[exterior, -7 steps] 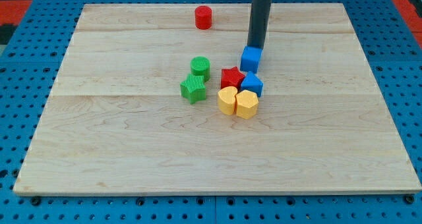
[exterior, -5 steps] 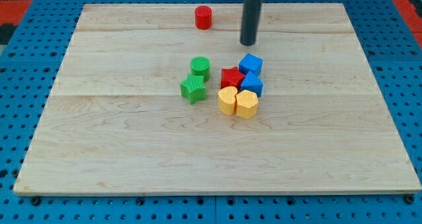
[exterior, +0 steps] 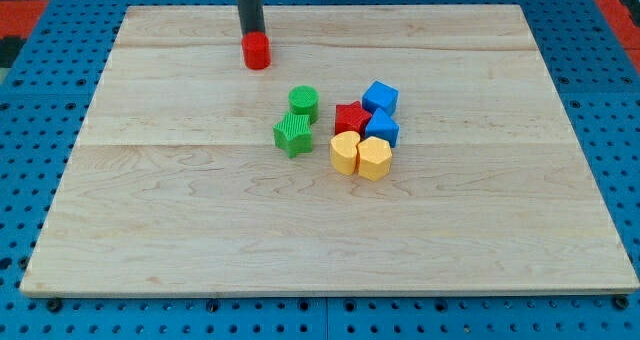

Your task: Move the red circle to the center

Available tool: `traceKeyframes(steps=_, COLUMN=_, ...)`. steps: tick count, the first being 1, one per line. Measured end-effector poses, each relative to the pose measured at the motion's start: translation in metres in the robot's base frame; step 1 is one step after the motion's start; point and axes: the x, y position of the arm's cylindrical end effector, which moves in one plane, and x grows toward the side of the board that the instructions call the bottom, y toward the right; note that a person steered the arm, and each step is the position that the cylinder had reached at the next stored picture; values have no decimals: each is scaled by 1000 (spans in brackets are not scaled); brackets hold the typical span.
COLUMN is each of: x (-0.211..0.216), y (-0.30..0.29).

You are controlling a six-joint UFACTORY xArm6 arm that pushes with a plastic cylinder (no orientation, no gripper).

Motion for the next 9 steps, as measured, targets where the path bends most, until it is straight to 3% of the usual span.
traceKeyframes(steps=1, x=22, y=41)
traceKeyframes(steps=4, x=74, y=-67)
traceKeyframes(steps=5, x=120, y=-88)
traceKeyframes(steps=7, x=70, y=19)
traceKeyframes(steps=8, x=69, y=32)
traceKeyframes(steps=9, x=83, y=-6)
